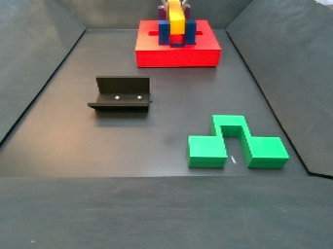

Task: Pick up the yellow object. Move up. Move to above the board. Insert the yellow object.
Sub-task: Insert the yellow object.

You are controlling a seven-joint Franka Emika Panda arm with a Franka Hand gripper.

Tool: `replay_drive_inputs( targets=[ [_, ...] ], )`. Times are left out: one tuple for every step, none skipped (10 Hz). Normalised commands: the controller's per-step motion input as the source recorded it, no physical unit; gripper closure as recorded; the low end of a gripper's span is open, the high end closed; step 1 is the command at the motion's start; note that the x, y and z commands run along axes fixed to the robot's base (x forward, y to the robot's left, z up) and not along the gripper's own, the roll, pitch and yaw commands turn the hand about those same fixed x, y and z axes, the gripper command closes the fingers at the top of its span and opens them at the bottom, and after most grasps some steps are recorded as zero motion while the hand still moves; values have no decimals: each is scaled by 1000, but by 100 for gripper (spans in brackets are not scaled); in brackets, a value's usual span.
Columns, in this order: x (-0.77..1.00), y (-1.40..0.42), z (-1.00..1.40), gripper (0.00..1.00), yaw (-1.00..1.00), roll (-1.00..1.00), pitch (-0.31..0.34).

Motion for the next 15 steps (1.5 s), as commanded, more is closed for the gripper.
replay_drive_inputs(
  targets=[
    [0,0,-260,100,-23,84,0],
    [0,0,-271,100,-17,73,0],
    [0,0,-243,100,0,47,0],
    [0,6,-274,100,-17,53,0],
    [0,0,-266,100,-11,41,0],
    [0,0,-249,100,-6,31,0],
    [0,0,-211,100,0,0,0],
    [0,0,-211,100,0,0,0],
    [0,0,-200,100,0,0,0],
    [83,0,-129,100,0,0,0],
    [129,0,-109,100,0,0,0],
    [97,0,-151,100,0,0,0],
    [100,0,-123,100,0,0,0],
    [123,0,-97,100,0,0,0],
    [106,0,-94,100,0,-7,0]
  ],
)
